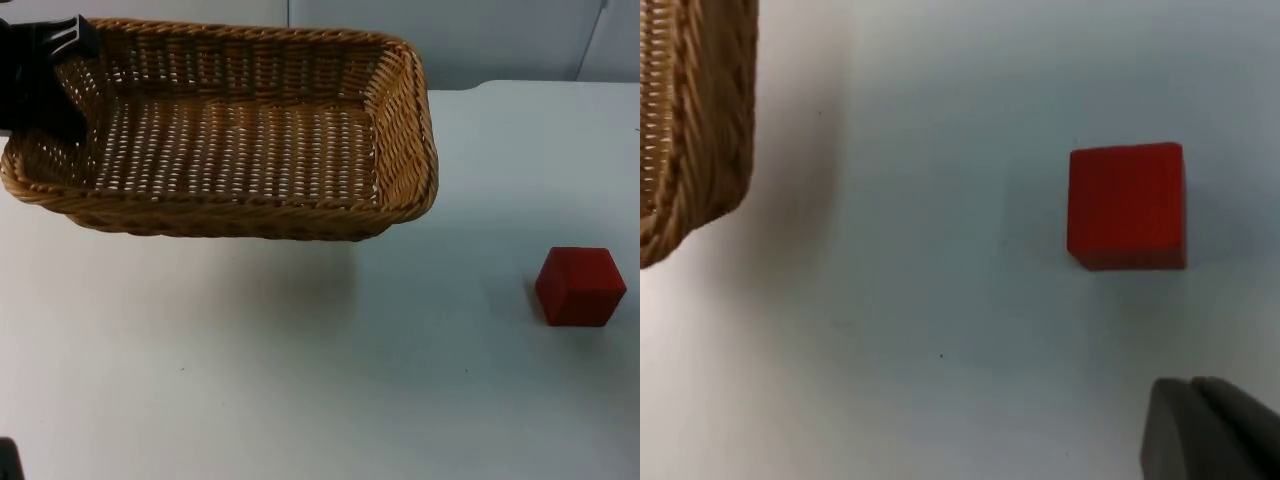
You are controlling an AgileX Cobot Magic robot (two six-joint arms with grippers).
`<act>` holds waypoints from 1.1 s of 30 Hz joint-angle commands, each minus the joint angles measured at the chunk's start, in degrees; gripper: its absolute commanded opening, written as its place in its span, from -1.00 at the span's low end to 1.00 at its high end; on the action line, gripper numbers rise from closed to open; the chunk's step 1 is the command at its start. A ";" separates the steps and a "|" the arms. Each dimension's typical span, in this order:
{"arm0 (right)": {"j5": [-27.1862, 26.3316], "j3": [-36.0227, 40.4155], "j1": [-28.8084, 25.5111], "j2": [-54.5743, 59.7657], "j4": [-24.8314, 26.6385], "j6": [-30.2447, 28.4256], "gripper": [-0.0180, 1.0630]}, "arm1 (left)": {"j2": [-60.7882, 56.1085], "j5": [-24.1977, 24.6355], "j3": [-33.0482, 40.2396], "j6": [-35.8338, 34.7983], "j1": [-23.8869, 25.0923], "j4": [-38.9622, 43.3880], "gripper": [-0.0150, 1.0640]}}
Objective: Pick up the basket with the left hand and place the cube into the basket with the right hand.
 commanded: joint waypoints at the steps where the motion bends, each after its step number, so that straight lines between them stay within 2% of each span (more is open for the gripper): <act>1: -1.11 -0.30 0.14 1.28 1.65 -1.31 -0.97 | -0.87 -0.31 0.01 -0.43 0.23 -1.82 -0.97; 5: -1.69 -1.54 0.14 1.67 1.45 -2.75 -0.97 | -0.87 -0.31 0.01 -0.43 0.23 -1.82 -0.97; 7: -1.69 -2.43 0.14 1.79 1.00 -2.75 -0.89 | -0.87 -0.31 0.01 -0.43 0.23 -1.82 -0.97; 9: -0.48 -4.96 0.14 3.01 -1.95 -1.93 -0.66 | -0.87 -0.31 0.01 -0.43 0.23 -1.82 -0.97; 10: 0.39 -6.82 0.14 4.17 -4.04 0.04 -0.38 | -0.87 -0.31 0.01 -0.43 0.23 -1.82 -0.97; 11: 0.81 -7.54 0.14 4.63 -4.91 1.21 -0.29 | -0.87 -0.31 0.01 -0.43 0.23 -1.68 -0.97; 12: 0.81 -7.54 0.14 4.63 -4.91 1.21 -0.29 | -0.87 -0.31 0.01 -0.43 0.23 -1.68 -0.97; 13: 1.85 -9.05 0.14 5.71 -6.70 3.81 -0.15 | -0.87 -0.43 0.01 -0.43 0.23 -1.69 -0.97; 14: 3.84 -11.37 0.25 7.35 -10.23 9.22 -0.04 | -0.87 -0.43 0.01 -0.43 0.23 -1.69 -0.97; 15: 4.99 -12.67 0.98 8.65 -13.96 15.49 -0.05 | -0.87 -0.43 0.01 -0.43 0.23 -1.69 -0.97; 16: 6.00 -14.19 2.12 10.10 -20.00 21.96 -0.05 | -0.87 -0.43 0.01 -0.43 0.23 -1.69 -0.97; 17: 6.00 -14.19 2.12 10.10 -20.00 21.96 -0.05 | -0.87 -0.43 0.01 -0.43 0.23 -1.69 -0.97; 19: 7.69 -16.52 6.73 12.61 -34.21 31.74 -0.05 | -0.87 -0.43 0.01 -0.43 0.23 -1.69 -0.97; 21: 9.14 -18.46 12.20 14.82 -43.97 39.32 -0.05 | -0.87 -0.43 0.01 -0.43 0.23 -1.69 -0.97; 22: 9.18 -19.18 15.20 15.52 -46.39 41.00 -0.05 | -0.87 -0.43 0.01 -0.43 0.23 -1.69 -0.97; 23: 9.18 -19.18 15.20 15.52 -46.39 41.00 -0.05 | -0.87 -0.43 0.01 -0.43 0.23 -1.69 -0.97; 27: 5.18 -21.80 24.29 17.90 -45.87 43.22 -0.03 | -0.87 -0.43 0.01 -0.43 0.23 -1.69 -0.97; 28: 5.18 -21.80 24.29 17.90 -45.87 43.22 -0.03 | -0.87 -0.43 0.01 -0.43 0.23 -1.69 -0.97; 30: 3.85 -22.90 27.20 19.38 -45.87 45.56 0.10 | -0.87 -0.54 0.01 -0.43 0.23 -1.69 -0.97; 32: 3.85 -23.99 27.93 20.81 -45.98 48.96 0.34 | -0.87 -0.54 0.01 -0.43 0.23 -1.69 -0.97; 33: 3.85 -23.99 27.93 20.81 -45.98 48.96 0.34 | -0.87 -0.54 0.01 -0.43 0.23 -1.69 -0.97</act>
